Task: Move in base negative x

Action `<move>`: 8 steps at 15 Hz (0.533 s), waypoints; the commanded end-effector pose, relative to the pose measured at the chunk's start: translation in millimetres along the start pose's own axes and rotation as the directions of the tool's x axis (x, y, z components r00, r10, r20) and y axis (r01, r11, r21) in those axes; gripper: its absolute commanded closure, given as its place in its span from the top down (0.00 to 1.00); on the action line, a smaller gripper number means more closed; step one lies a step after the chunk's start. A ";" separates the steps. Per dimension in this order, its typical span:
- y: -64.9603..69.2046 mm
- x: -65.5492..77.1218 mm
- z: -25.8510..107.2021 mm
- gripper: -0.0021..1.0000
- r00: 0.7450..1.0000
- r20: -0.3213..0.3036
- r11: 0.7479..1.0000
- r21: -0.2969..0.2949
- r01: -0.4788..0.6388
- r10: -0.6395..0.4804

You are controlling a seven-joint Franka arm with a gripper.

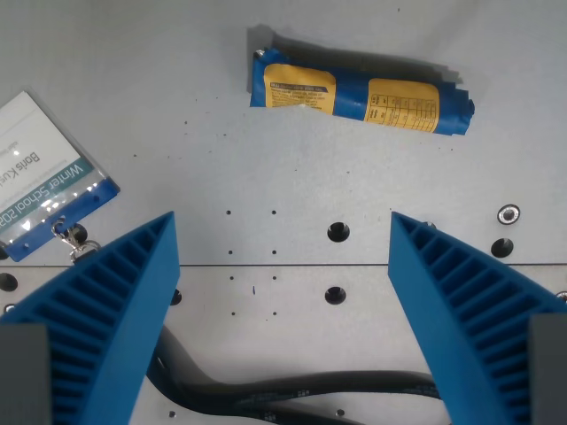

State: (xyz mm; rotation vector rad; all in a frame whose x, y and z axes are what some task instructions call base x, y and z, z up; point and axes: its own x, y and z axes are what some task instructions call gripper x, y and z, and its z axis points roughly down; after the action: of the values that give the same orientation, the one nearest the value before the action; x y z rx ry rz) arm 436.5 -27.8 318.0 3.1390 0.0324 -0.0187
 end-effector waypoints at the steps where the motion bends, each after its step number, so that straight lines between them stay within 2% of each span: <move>1: -0.2 -5.1 -1.9 1.00 1.000 -0.005 1.000 0.000 0.000 0.000; 8: -1.7 -40.1 0.3 1.00 1.000 -0.005 1.000 0.000 0.000 0.000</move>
State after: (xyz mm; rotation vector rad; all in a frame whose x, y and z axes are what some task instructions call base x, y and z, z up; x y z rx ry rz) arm 415.5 -26.5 313.5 3.1414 0.0326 -0.1065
